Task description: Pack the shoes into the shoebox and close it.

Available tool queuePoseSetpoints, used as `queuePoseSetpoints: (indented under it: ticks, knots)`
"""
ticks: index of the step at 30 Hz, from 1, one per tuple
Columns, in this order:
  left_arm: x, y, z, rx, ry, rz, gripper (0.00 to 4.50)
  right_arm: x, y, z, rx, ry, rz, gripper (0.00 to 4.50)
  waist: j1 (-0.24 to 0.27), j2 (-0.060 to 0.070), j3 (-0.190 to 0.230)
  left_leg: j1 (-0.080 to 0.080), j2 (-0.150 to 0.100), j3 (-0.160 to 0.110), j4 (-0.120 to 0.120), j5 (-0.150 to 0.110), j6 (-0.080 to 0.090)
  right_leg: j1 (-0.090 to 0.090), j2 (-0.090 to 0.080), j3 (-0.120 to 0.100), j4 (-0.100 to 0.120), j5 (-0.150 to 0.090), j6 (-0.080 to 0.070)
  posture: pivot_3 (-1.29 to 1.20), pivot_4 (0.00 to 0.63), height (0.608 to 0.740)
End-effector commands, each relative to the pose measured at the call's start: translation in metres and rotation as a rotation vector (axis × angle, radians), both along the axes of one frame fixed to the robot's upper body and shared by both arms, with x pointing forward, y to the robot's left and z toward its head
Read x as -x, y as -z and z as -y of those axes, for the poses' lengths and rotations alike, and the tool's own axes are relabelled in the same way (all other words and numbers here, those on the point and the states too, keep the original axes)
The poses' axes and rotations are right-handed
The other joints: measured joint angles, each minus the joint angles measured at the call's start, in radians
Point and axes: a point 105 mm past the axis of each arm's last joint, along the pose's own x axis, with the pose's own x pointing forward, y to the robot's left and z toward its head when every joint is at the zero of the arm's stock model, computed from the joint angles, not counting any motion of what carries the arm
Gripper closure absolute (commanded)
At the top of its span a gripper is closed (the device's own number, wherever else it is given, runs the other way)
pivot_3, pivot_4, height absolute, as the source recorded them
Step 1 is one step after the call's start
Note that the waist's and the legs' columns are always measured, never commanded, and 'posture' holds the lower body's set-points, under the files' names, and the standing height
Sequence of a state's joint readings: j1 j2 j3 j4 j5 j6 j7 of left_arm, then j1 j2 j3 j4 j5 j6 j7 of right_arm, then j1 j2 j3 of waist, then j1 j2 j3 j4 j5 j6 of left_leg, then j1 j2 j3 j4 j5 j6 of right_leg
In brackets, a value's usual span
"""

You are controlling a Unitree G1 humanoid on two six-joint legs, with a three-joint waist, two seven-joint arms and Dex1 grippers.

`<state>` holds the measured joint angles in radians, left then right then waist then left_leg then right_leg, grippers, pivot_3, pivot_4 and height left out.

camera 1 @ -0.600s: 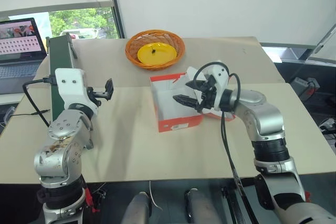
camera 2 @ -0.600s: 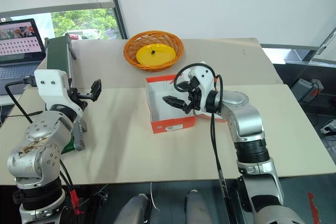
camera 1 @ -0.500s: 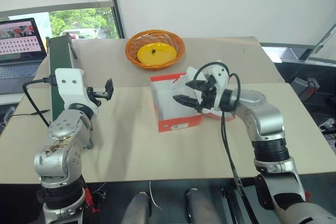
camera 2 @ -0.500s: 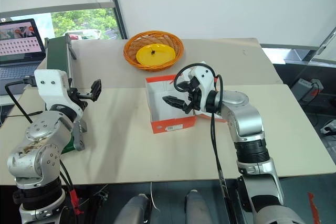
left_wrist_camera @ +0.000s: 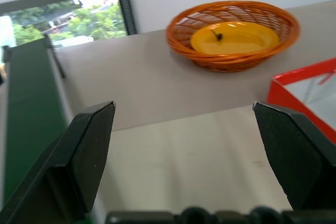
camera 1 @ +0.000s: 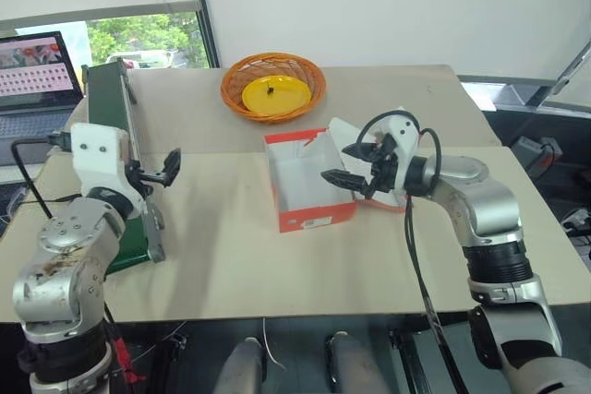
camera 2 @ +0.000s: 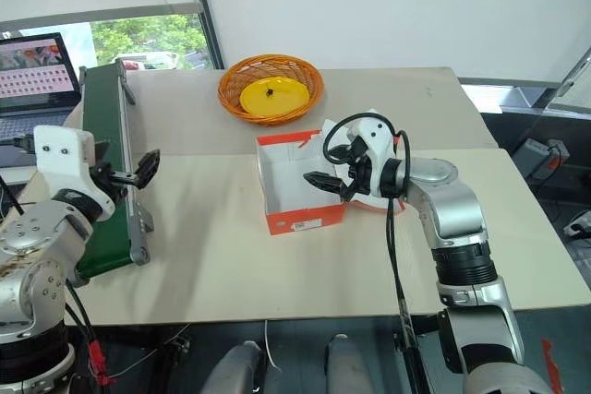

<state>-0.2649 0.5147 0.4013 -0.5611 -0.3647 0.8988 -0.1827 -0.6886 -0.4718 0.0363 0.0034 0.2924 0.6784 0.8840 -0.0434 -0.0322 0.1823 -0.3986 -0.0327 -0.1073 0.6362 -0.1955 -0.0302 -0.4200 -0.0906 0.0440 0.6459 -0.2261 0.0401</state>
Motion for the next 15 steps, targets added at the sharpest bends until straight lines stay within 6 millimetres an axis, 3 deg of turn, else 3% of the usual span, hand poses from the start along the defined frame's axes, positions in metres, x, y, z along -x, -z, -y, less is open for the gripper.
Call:
queuePoseSetpoints:
  ticks: [1,4,11,15]
  knots:
    - [0.001,-0.006,-0.002,-0.015,-0.023,0.03,0.0,0.003,-0.013,-0.004,-0.039,-0.016,0.049,0.03,0.0,0.0,0.0,0.0,0.0,0.0,0.0,0.0,0.0,0.0,0.0,0.0,0.0,0.0,0.0,0.0,0.15,0.739]
    - [0.001,-0.003,0.002,-0.03,-0.008,0.015,0.0,0.007,-0.008,-0.006,-0.021,-0.032,0.035,0.03,0.0,0.0,0.0,0.0,0.0,0.0,0.0,0.0,0.0,-0.001,0.0,0.0,0.0,0.0,0.0,0.0,0.15,0.739]
    - [-0.002,-0.004,-0.022,-0.086,-0.11,-0.007,0.0,0.014,-0.013,-0.002,-0.008,-0.063,0.023,0.03,-0.002,0.0,0.0,0.0,0.0,0.0,0.0,0.0,0.0,-0.001,0.0,0.0,0.0,0.0,0.0,0.0,0.15,0.739]
    - [-0.004,-0.008,-0.021,-0.113,-0.111,0.023,0.0,0.015,-0.017,-0.008,-0.01,-0.079,0.022,0.03,-0.001,0.0,0.0,0.0,0.0,0.0,0.0,0.0,0.0,-0.001,0.0,0.0,0.0,0.0,0.0,0.0,0.15,0.739]
